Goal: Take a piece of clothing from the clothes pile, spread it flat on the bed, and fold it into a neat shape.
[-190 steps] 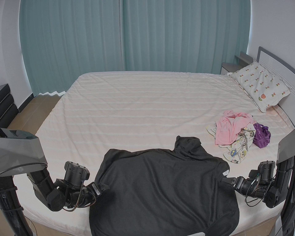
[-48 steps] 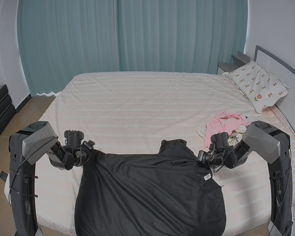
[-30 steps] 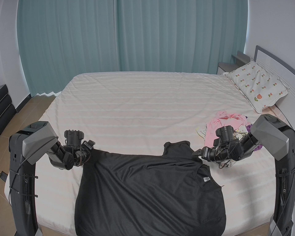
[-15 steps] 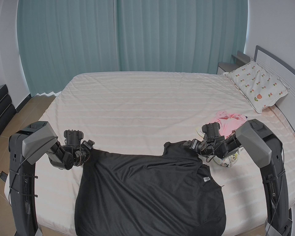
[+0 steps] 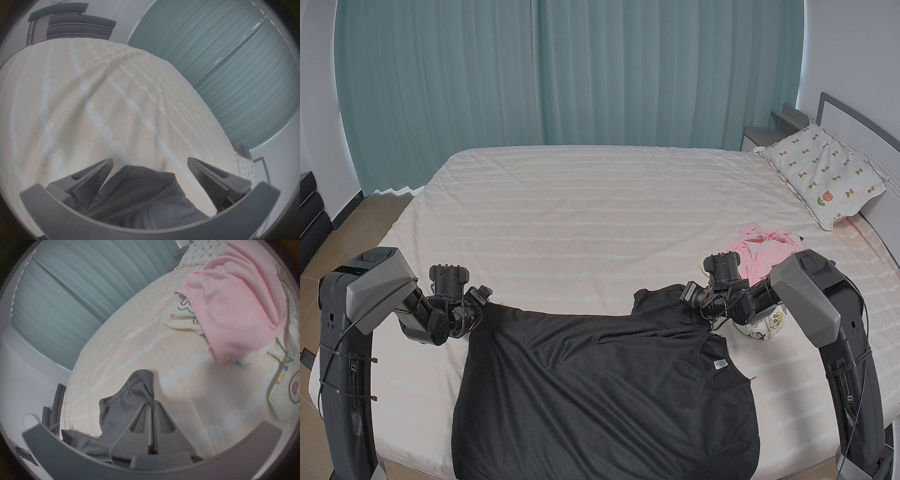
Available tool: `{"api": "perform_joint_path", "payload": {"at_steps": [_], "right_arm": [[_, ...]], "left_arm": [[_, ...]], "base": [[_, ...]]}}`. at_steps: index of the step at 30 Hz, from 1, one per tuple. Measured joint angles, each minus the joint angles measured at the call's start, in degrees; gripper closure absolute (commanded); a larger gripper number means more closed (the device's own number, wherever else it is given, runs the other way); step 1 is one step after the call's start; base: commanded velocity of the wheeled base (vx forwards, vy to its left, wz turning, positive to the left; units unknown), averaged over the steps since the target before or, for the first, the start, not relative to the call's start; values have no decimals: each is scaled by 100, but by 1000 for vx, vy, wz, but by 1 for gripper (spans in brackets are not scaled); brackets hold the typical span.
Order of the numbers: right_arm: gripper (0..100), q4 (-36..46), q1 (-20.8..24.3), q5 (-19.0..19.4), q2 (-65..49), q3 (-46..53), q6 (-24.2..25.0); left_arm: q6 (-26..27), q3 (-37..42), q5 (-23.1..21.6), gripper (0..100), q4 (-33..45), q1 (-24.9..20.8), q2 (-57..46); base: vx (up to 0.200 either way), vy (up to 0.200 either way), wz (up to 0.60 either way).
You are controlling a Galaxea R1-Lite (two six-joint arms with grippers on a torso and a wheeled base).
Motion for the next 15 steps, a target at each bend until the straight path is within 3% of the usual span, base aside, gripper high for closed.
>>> {"api": "perform_joint_path", "payload": {"at_steps": [7,15], "right_arm": [[100,-438,-127,-168,-17,-46,128],[100,-518,-319,-335,-61,-72,197]], "left_arm": [[341,-5,-6,0,-11,-15,91],[361,-5,-11,0,-35,-56,133]], "base": [[0,0,0],[0,0,0]]}}
